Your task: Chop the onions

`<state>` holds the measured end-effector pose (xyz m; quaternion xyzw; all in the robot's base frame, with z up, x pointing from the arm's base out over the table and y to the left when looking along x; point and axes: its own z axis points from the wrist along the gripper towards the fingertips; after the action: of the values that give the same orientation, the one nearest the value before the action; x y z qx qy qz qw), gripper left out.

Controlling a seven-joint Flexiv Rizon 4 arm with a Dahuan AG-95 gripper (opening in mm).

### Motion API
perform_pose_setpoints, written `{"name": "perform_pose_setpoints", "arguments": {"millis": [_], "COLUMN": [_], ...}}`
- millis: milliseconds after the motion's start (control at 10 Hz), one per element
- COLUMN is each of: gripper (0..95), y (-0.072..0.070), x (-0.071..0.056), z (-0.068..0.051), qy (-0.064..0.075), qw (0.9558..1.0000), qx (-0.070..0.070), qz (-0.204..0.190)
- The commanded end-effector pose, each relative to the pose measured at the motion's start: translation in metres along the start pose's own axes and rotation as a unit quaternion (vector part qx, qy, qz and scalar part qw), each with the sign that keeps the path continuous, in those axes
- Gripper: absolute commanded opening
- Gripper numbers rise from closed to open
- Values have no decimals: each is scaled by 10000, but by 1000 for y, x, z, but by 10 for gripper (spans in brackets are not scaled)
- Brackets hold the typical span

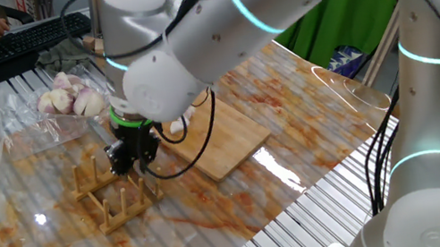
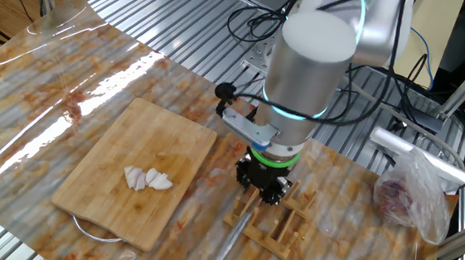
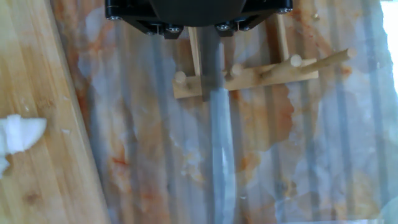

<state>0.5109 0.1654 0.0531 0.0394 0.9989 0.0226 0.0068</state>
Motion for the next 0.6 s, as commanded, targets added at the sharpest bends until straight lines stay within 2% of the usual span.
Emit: {"name": "perform_pose_setpoints", "arguments": {"millis": [100,200,400,500,600], "gripper": [380,380,380,380,380], "y": [-1,-2,-9,-11,-19], "x": [1,2,7,8,13], "z": [-14,-22,-49,-55,-75], "qy": [-17,-18,-12,-8,18], "qw": [9999,9998,9995,9995,9992], "qx": [15,12,2,-2,-69], "qz": [130,186,300,317,386]}}
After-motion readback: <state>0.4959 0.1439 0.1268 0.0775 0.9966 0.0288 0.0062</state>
